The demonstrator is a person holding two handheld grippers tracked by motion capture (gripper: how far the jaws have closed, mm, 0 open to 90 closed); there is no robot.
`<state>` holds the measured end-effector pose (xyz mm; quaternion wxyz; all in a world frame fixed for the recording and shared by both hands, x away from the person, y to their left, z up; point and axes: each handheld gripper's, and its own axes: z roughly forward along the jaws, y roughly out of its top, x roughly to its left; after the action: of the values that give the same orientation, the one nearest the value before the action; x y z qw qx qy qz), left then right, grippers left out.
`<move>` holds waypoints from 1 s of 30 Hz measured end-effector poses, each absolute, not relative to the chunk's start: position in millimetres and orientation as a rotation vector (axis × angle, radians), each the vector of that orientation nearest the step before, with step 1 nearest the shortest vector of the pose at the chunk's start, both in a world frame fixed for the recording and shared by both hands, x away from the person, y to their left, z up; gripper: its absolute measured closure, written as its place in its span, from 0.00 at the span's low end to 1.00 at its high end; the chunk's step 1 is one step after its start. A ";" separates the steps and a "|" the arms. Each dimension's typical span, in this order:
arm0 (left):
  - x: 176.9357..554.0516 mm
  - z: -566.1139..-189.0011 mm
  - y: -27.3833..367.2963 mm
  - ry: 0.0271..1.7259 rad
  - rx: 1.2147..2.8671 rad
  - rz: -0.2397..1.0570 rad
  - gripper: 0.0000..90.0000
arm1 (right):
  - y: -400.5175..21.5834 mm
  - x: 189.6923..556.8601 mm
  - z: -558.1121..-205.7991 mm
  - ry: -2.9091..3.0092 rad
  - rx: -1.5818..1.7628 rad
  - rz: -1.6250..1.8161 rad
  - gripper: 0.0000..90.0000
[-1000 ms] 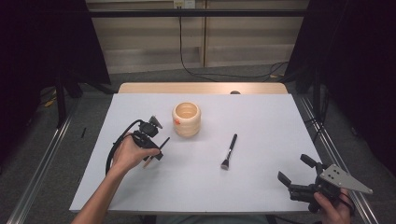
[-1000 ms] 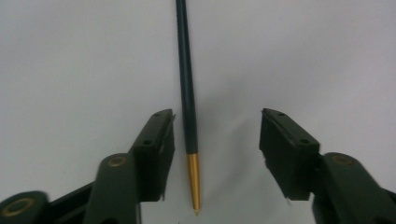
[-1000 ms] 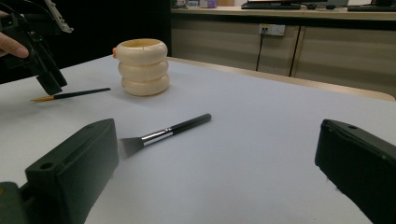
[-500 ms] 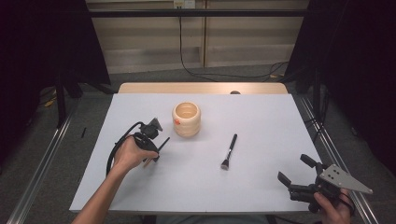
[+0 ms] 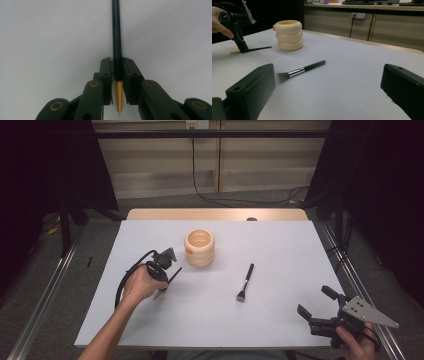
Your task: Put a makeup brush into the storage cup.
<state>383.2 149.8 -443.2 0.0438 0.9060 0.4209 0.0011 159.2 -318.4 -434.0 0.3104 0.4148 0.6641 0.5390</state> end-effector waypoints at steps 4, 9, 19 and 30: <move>384.8 -443.0 151.8 1.289 2.763 -0.010 0.93 | -318.9 159.5 -434.3 1.754 1.097 1.422 0.00; 387.2 -442.4 152.7 1.284 2.772 -0.032 0.93 | -318.6 159.3 -434.2 1.754 1.096 1.421 0.00; 388.5 -441.3 159.9 1.294 2.722 -0.076 0.93 | -319.4 159.1 -434.1 1.750 1.102 1.420 0.00; 383.0 -437.9 176.0 1.303 2.624 -0.052 0.93 | -320.0 159.3 -434.3 1.743 1.115 1.422 0.00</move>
<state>383.0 176.0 -437.9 0.1056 0.8906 0.4421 -0.0177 159.3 -320.0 -434.3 0.3104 0.4221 0.6599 0.5386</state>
